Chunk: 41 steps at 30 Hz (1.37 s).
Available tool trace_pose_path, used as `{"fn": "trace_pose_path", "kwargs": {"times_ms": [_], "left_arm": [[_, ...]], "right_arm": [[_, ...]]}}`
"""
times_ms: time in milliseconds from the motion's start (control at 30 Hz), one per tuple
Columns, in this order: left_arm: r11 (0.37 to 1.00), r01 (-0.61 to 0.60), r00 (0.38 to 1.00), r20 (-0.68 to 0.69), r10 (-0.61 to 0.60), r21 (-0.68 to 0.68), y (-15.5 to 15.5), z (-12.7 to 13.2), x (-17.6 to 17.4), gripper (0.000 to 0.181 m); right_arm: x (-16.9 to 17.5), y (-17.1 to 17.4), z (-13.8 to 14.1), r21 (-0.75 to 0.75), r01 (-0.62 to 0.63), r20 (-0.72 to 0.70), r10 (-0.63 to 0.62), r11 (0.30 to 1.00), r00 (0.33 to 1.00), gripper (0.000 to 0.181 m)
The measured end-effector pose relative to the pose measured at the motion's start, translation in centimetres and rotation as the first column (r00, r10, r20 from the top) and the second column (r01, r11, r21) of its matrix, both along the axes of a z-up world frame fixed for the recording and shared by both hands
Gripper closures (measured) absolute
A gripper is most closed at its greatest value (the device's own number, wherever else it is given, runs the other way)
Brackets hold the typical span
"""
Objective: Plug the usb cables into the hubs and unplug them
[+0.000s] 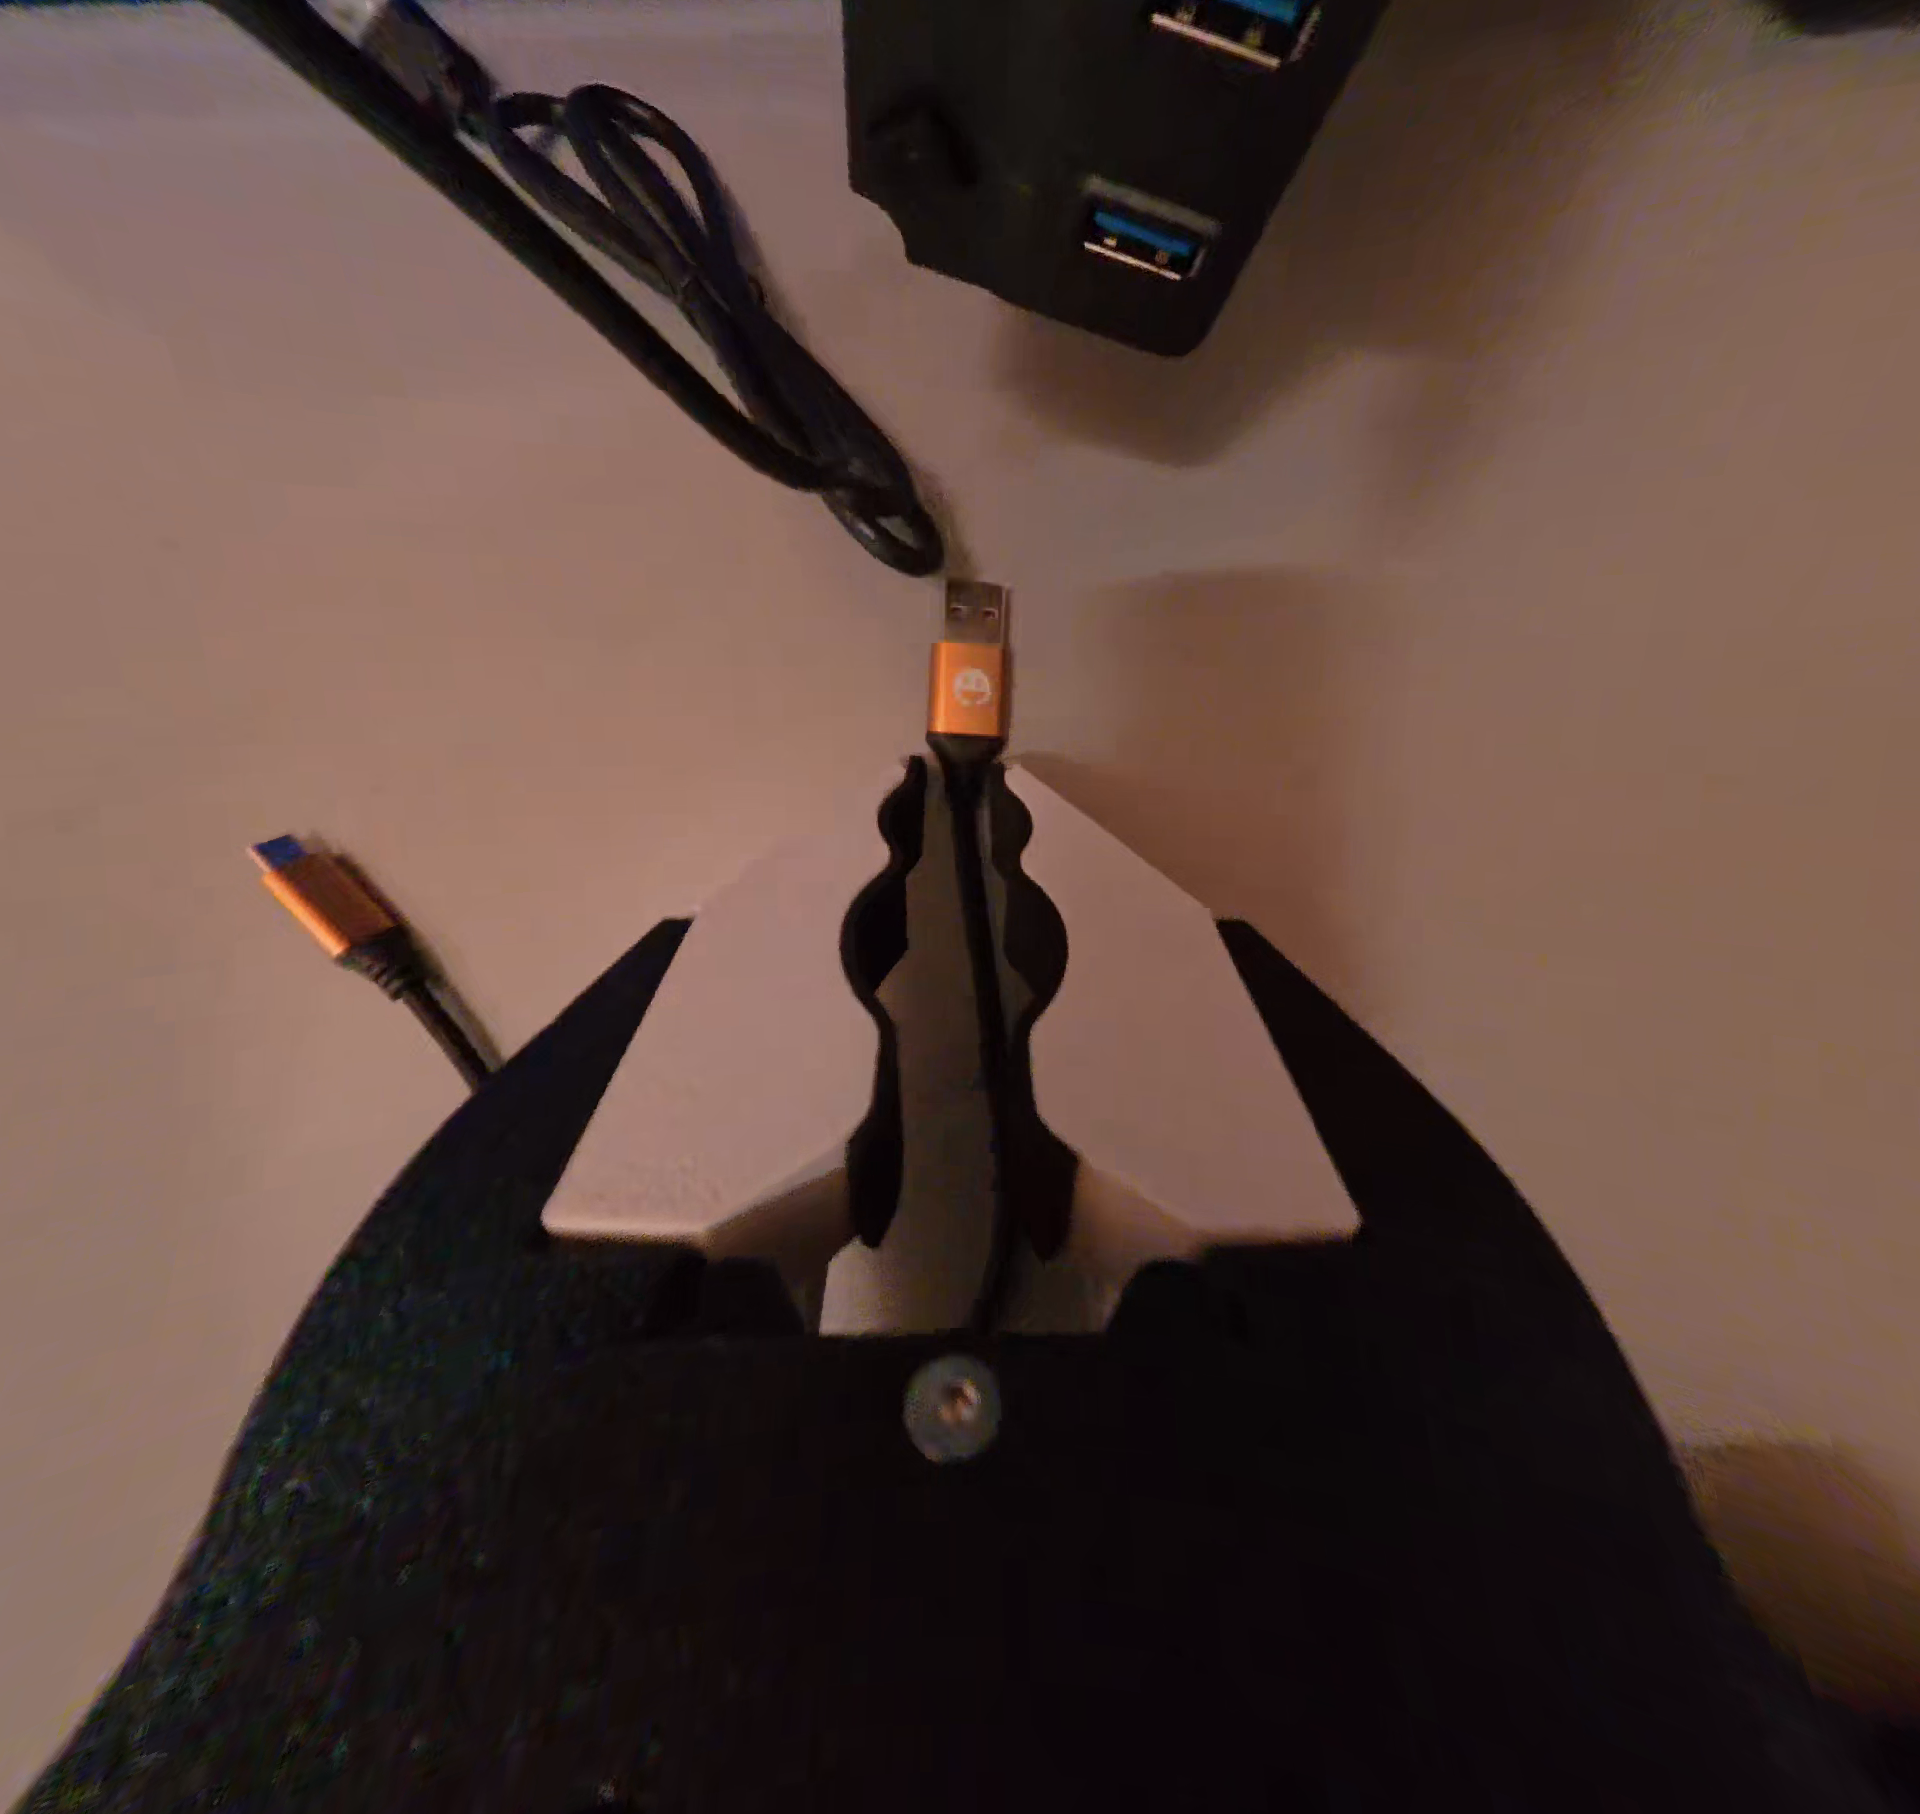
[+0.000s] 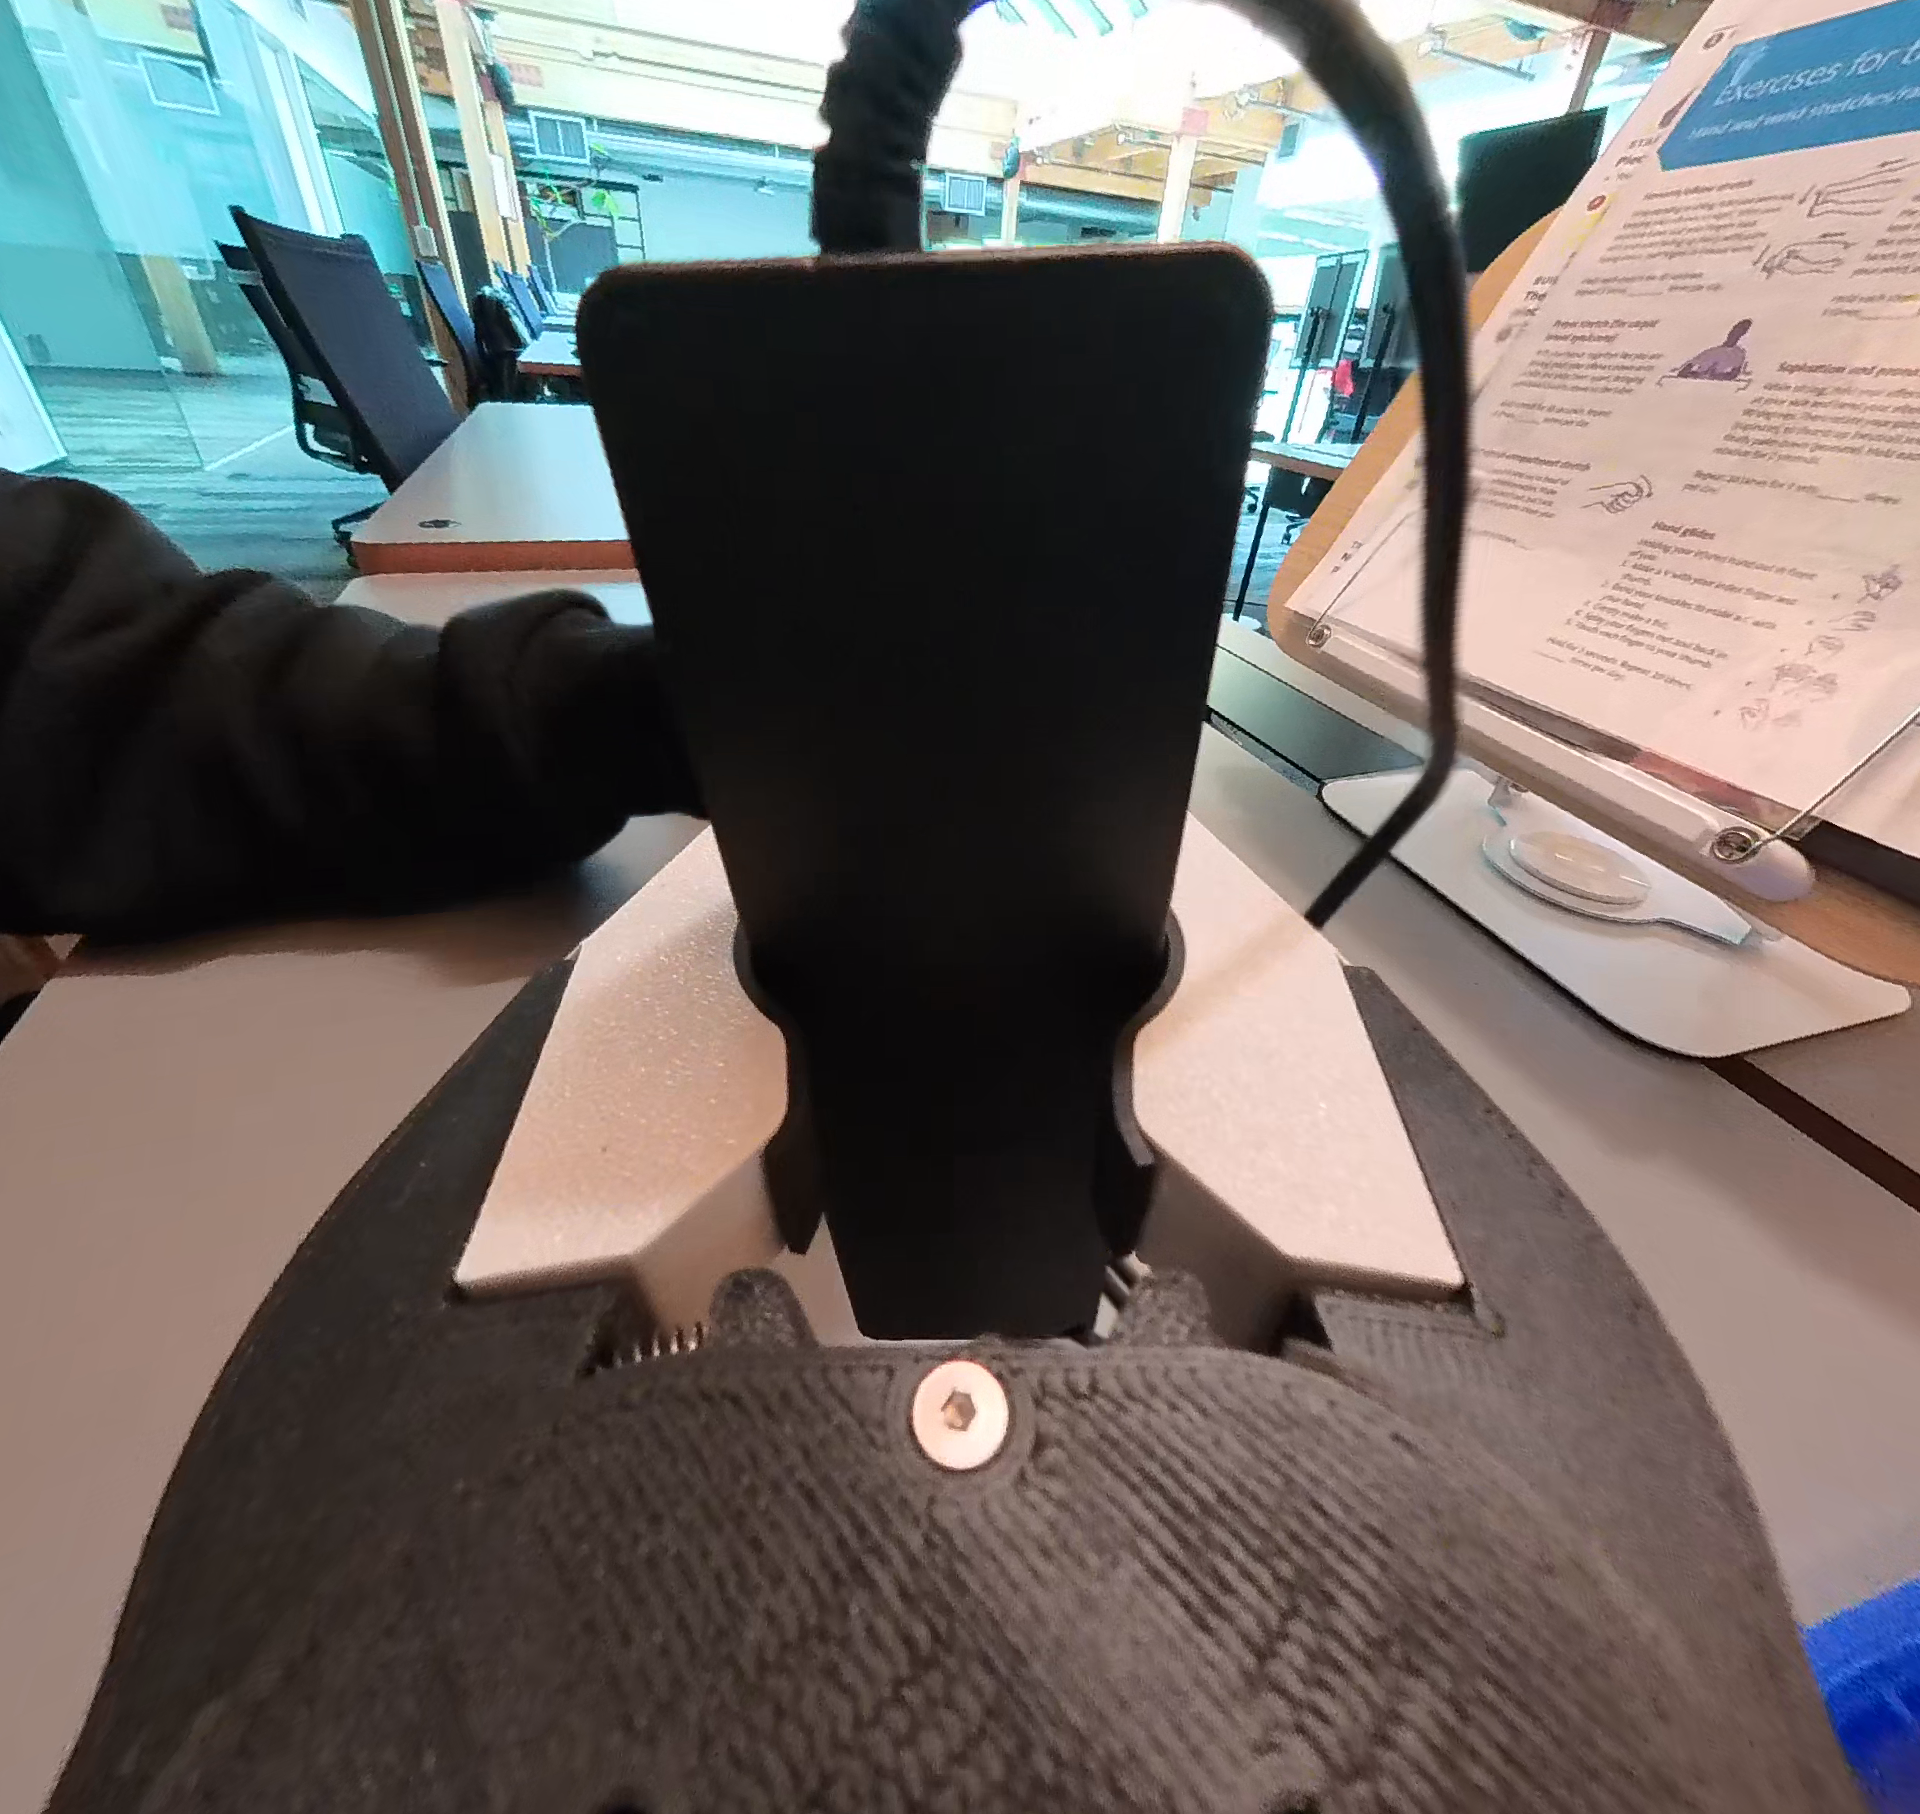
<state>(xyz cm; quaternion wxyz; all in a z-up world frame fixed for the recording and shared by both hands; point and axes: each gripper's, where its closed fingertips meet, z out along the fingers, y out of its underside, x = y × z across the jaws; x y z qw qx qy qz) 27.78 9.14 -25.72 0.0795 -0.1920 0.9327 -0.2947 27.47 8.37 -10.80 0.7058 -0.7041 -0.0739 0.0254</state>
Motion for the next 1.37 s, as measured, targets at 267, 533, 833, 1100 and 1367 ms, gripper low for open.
{"fn": "trace_pose_path", "kwargs": {"times_ms": [267,533,833,1100,1367], "left_arm": [[0.991,0.083,0.990,0.122,-0.070,-0.108,-0.9,0.0,-0.3,0.167],[0.985,-0.103,0.967,0.218,0.131,-0.137,-0.6,0.0,-0.4,0.171],[0.881,-0.275,0.927,0.136,0.349,-0.385,1.0,7.3,-1.4,0.175],[0.941,-0.183,0.954,0.179,0.240,-0.286,0.0,15.1,-5.7,0.176],[0.982,-0.075,0.985,0.143,0.101,-0.173,-1.8,15.2,-6.5,0.176]], "right_arm": [[0.3,-0.2,0.2,0.018,0.005,-0.006,-0.004,1.000,1.000,0.120],[0.1,0.0,-0.1,-0.006,-0.005,-0.020,0.005,1.000,1.000,0.120],[-0.6,-0.4,1.5,0.076,-0.047,-0.086,0.054,0.996,0.995,0.120],[-3.1,0.7,0.9,0.033,-0.126,-0.013,0.126,0.992,0.992,0.120],[-5.8,0.2,0.3,0.010,-0.290,-0.016,0.290,0.957,0.957,0.120]]}}
